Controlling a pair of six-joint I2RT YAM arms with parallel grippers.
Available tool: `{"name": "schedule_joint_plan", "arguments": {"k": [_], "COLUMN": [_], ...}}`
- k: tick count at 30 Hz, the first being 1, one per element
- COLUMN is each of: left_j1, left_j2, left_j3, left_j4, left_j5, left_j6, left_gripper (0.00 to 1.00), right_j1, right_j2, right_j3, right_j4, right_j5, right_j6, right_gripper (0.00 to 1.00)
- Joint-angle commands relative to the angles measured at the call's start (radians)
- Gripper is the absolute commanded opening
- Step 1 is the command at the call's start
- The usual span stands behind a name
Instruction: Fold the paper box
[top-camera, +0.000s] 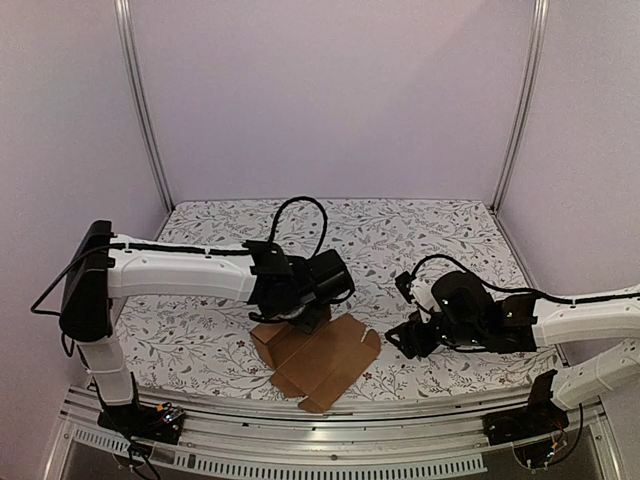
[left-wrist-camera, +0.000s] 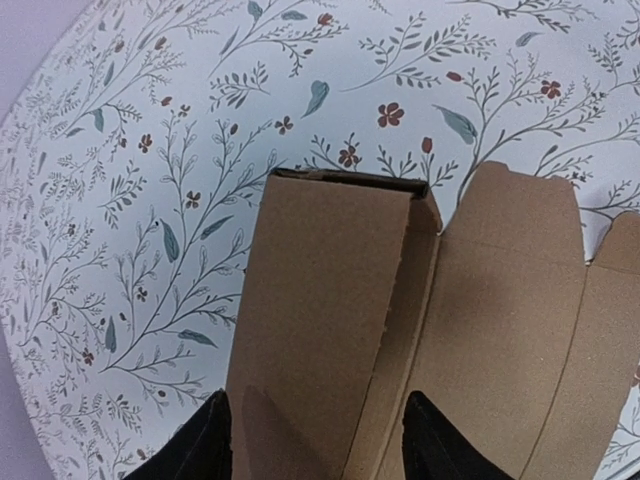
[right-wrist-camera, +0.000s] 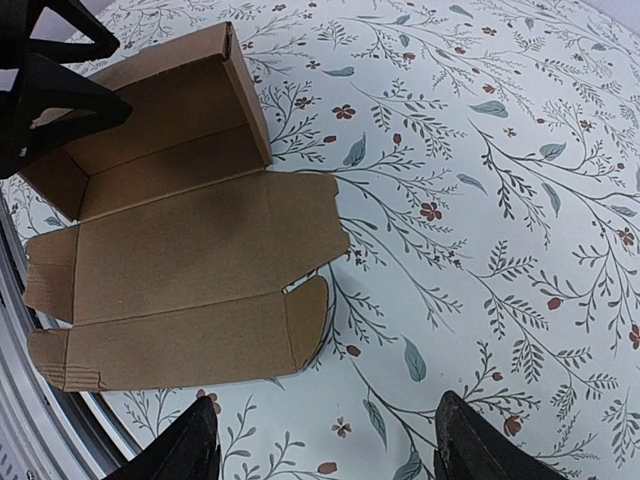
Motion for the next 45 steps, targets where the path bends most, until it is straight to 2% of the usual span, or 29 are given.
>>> {"name": "schedule_joint_plan", "arguments": {"k": [1, 14, 24, 33, 40, 45], "left_j1": [-0.016, 0.017, 0.094, 0.153, 0.176, 0.18], "left_j2": [0.042, 0.04, -0.016, -0.053, -0.047, -0.05], "left_j3": [0.036, -0.001, -0.097, -0.174, -0.248, -0.319], "left_j4": [-0.106, -0.102, -0.018, 0.074, 0.165, 0.253], "left_j5": [-0.08, -0.083, -0.018, 0.093, 0.181, 0.24], "left_j6": [0.001, 0.02, 0.038, 0.025, -0.056, -0.221], "left_gripper": [0.56, 0.27, 0.16, 0.01, 0.0, 0.0], "right_j1": [-0.003, -0.001, 0.004, 0.01, 0.01, 0.012], "right_j2": [0.012, 0.037, 0.006, -0.051, -0.103, -0.104], "right_j3": [-0.001, 0.029, 0.047, 0.077, 0.115, 0.131], "right_j4": [-0.017, -0.013, -0.05, -0.11, -0.174, -0.179], "right_j5": [0.016, 0.001, 0.016, 0.035, 0.042, 0.03], "right_j6": [0.014, 0.012, 0.012, 0.005, 0.001, 0.016], "right_gripper": [0.73, 0.73, 0.73, 0.73, 0.74, 0.74]}}
